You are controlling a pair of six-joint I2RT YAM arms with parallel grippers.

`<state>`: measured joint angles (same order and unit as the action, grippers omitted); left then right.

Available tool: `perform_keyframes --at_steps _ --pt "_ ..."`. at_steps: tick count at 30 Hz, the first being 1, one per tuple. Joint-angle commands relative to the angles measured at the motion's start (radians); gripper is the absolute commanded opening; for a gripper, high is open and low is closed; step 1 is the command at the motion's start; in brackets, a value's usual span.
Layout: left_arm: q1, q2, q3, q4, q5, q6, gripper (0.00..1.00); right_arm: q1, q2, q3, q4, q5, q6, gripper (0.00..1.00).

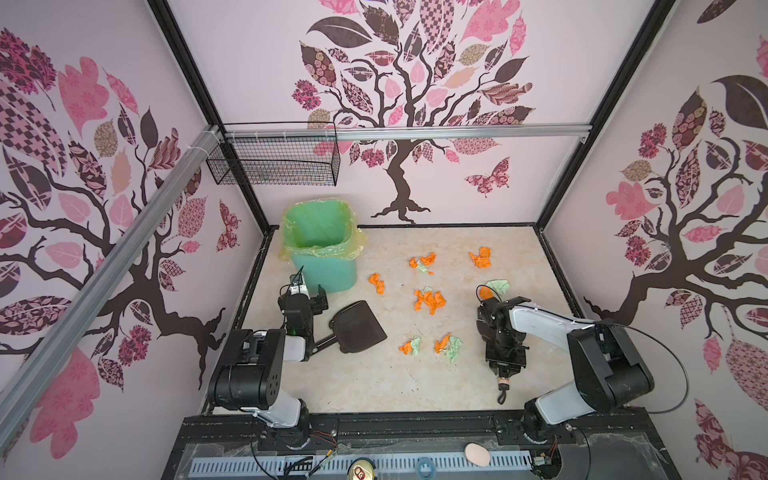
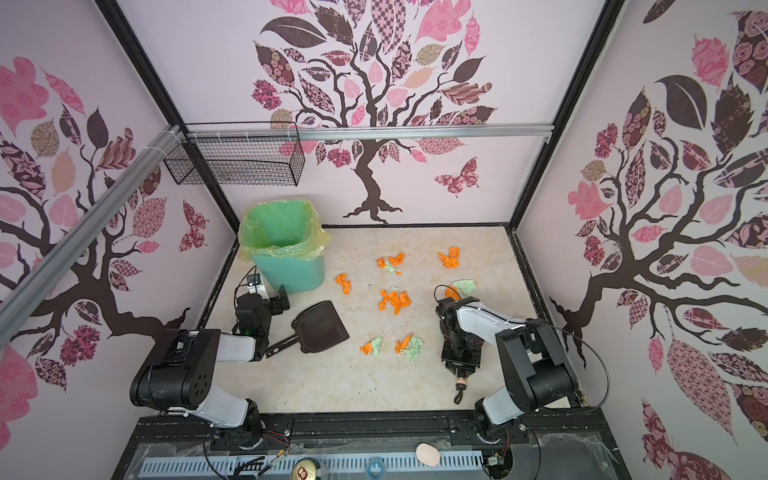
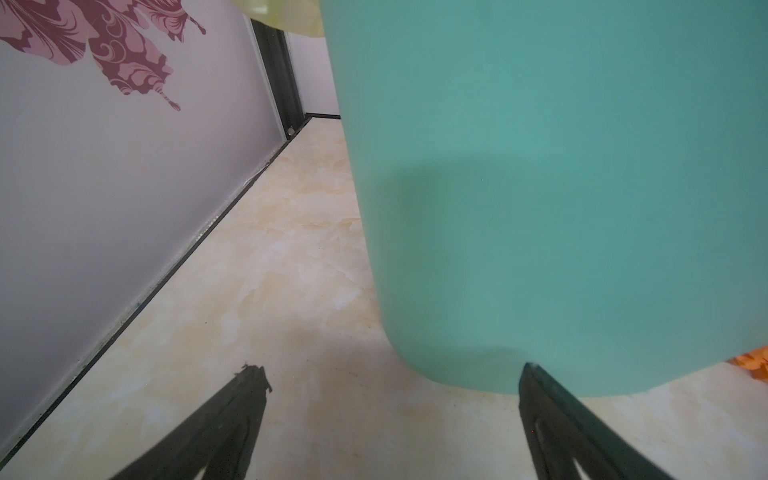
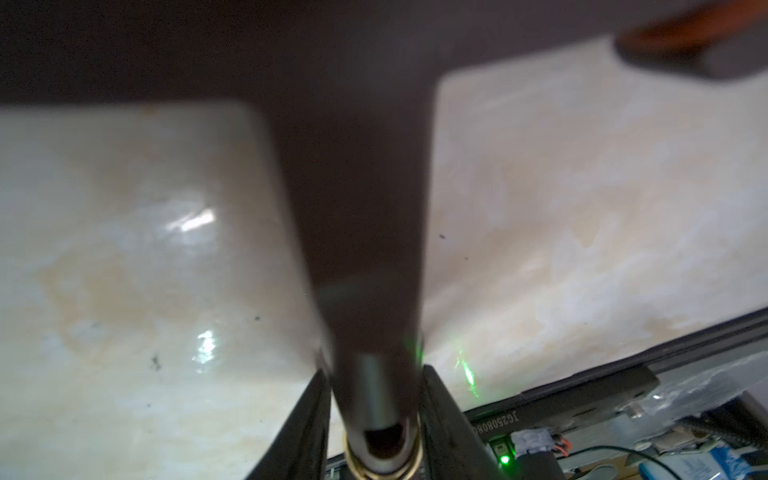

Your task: Sweep away the paper scraps from the table

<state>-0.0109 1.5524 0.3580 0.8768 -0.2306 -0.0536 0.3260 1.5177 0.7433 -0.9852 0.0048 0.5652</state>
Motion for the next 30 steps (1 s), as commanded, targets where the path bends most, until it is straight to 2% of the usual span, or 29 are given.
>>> perform_keyframes --at_steps 1,6,10,12,19,21,24,27,30 --pt "0.005 0.007 0.025 0.002 0.003 -0.004 0.97 0.007 -0.039 -0.014 0.009 -0.04 -0.007 0.36" --pt "0.005 0.008 0.024 0.001 0.003 -0.004 0.97 0.019 -0.094 -0.027 0.013 -0.038 0.007 0.26" --pt "0.005 0.008 0.024 0.001 0.003 -0.003 0.97 0.04 -0.144 -0.032 0.016 -0.023 0.029 0.13" --pt "0.005 0.007 0.025 0.0 0.005 -0.003 0.97 0.049 -0.172 -0.035 0.017 -0.022 0.043 0.1" --pt "0.005 -0.005 0.025 0.021 0.003 0.001 0.94 0.114 -0.273 -0.021 -0.035 -0.023 0.097 0.08" --pt "0.006 -0.097 0.049 -0.115 0.02 0.006 0.96 0.12 -0.313 -0.004 -0.07 -0.017 0.104 0.07" --pt "0.006 -0.278 0.113 -0.383 0.128 0.08 0.96 0.121 -0.378 0.041 -0.121 -0.005 0.11 0.04" --pt "0.018 -0.453 0.124 -0.494 0.247 0.144 0.97 0.13 -0.396 0.122 -0.189 0.015 0.097 0.04" --pt "0.07 -0.581 0.185 -0.679 0.561 0.182 0.97 0.152 -0.367 0.222 -0.232 0.051 0.075 0.04"
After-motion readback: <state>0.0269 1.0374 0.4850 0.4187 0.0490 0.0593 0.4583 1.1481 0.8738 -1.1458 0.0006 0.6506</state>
